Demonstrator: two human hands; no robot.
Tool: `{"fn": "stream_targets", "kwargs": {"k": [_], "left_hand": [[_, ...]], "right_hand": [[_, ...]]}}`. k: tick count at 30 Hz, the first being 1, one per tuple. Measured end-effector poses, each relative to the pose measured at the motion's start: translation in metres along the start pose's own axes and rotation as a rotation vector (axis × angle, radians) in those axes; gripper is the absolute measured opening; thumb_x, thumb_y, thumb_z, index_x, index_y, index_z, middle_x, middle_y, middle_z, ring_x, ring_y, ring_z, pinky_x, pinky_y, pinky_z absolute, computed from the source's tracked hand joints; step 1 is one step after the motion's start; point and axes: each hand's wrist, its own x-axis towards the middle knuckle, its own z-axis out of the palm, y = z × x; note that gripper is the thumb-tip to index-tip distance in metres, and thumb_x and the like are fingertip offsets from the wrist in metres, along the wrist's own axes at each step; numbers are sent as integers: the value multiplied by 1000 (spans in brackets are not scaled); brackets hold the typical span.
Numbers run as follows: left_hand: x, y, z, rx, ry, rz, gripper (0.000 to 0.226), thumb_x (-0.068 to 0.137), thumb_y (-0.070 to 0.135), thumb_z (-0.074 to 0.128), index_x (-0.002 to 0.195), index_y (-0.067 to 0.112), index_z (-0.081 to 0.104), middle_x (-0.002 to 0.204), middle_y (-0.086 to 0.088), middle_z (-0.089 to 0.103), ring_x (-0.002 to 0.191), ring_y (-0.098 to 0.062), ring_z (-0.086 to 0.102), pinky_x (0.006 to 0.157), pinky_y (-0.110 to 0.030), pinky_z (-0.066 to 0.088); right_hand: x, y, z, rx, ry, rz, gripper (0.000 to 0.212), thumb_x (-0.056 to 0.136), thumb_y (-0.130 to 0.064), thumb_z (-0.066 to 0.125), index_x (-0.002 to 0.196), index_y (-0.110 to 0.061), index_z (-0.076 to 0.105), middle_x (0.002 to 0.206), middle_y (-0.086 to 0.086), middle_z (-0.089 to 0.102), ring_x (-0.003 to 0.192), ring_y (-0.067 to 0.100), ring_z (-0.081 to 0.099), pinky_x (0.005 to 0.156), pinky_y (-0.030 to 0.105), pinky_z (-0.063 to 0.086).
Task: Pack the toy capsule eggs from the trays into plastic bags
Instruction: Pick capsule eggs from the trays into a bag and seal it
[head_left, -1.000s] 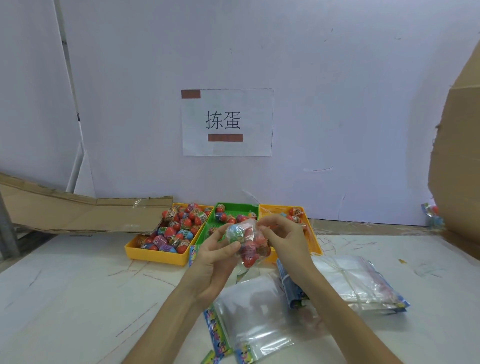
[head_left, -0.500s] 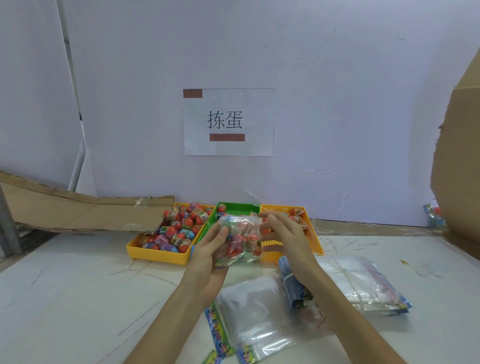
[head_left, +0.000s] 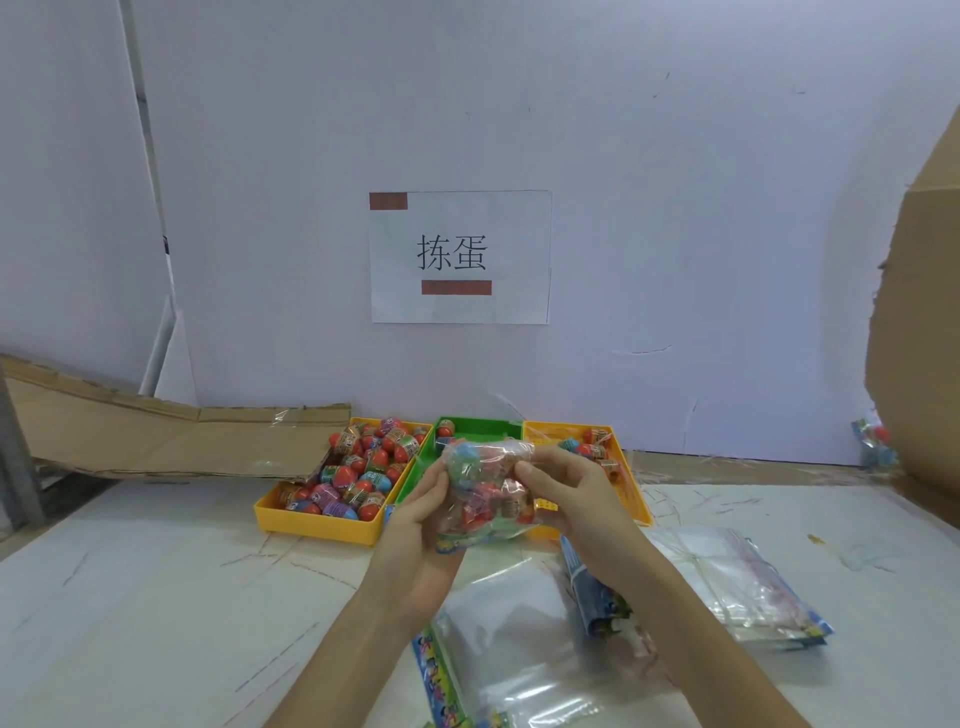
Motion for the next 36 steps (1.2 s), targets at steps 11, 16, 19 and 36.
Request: {"fn": "stream_targets", "kwargs": {"k": [11,16,19,36], "left_hand": [[7,-5,-7,334,200,74,46,76,29,76,110,-1,65,102,-20,74,83,-26,75,69,-33,60],[9,-6,-12,261,153,-63,46,76,21,77,114,-4,66,107,-22,72,96,-32,67,92,-43,57],[6,-3,-10,311,110,-125,34,71,21,79,96,6,62,103,-19,63,96,-29,57,101,-42,47],[11,2,-11,191,160,-159,23,70,31,76,72,8,80,70,-8,66,57,-13,64,60,-28,51]], "right_hand": [[1,2,0,-125,65,-88,10,91,-19,73,94,-25,80,94,8,77,92,31,72,83,47,60],[1,2,0,-113,80,-89,13,92,-18,70,95,-27,80,90,7,77,82,21,72,68,31,56],[2,3,-1,-106,109,-81,14,93,-17,69,95,-26,80,88,5,76,78,17,70,65,27,55],[3,-1,0,-77,109,-96,28,94,-9,65,93,-32,80,81,5,76,72,14,71,61,22,54]]}}
